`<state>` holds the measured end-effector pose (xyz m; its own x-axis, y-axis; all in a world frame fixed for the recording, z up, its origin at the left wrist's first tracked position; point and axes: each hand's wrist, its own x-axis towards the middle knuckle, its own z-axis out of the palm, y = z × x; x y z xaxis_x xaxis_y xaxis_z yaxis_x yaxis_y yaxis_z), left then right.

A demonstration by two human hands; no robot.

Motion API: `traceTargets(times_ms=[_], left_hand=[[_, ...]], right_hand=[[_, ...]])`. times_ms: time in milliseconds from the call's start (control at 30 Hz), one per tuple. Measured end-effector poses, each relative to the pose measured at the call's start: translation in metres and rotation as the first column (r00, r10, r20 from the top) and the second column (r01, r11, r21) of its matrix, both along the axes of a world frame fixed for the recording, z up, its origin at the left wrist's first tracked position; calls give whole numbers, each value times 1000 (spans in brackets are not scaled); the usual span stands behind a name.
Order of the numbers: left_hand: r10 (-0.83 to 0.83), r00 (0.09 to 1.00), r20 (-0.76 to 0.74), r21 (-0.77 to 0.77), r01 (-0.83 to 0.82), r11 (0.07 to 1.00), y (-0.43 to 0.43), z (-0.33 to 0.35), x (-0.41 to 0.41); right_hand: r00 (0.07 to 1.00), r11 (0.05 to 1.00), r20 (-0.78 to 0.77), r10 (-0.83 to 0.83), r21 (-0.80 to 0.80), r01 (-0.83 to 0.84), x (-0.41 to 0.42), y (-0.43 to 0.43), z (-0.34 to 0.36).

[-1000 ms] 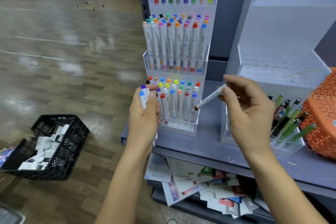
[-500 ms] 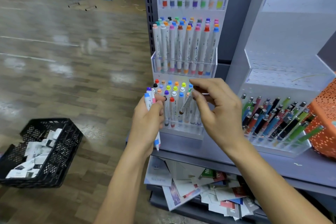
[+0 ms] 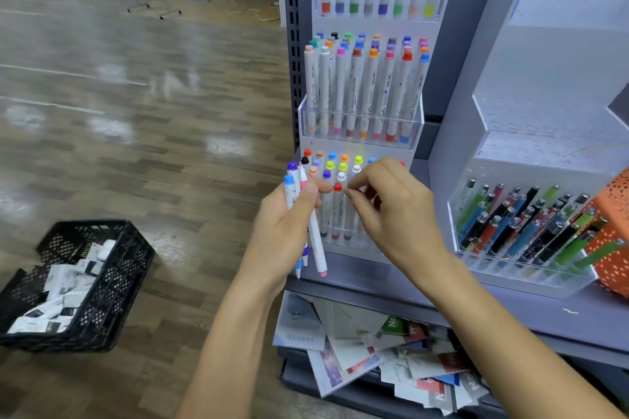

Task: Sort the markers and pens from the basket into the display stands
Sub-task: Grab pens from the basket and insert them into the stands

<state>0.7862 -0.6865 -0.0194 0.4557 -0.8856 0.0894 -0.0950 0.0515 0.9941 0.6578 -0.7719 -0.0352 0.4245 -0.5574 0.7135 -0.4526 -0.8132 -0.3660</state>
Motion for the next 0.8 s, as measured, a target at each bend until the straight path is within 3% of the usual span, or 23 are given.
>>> traceTargets(times_ms=[167,267,367,433,500,567,700,800], left_hand=[[9,1000,25,-35,-8,999,2,4,2],[7,1000,-12,-113,-8,994,1,6,1],[44,994,-100,-191,-63,980,-2,9,-3],[60,981,-187,-238,-104,966,-5,12,-6],[52,964,-260,-281,-127,951,-6,15,-6],[36,962,-271,-312,-123,942,-7,17,-5],[6,934,-356,-276,-111,955,-7,15,-4],[38,941,-335,-179,-103,978,-8,10,-2]], right_hand=[[999,998,40,5,55,-7,-4,5,1],[985,981,151,79,164,-104,-8,20,13],[947,835,217,234,455,-311,-9,34,19],[945,795,160,284,513,-325,-9,37,16],[959,826,125,255,488,-283,-11,36,13],[956,790,177,233,538,-292,-14,35,13],[913,734,389,119,585,-345,-18,34,17],[794,695,607,-8,574,-432,-21,30,24]])
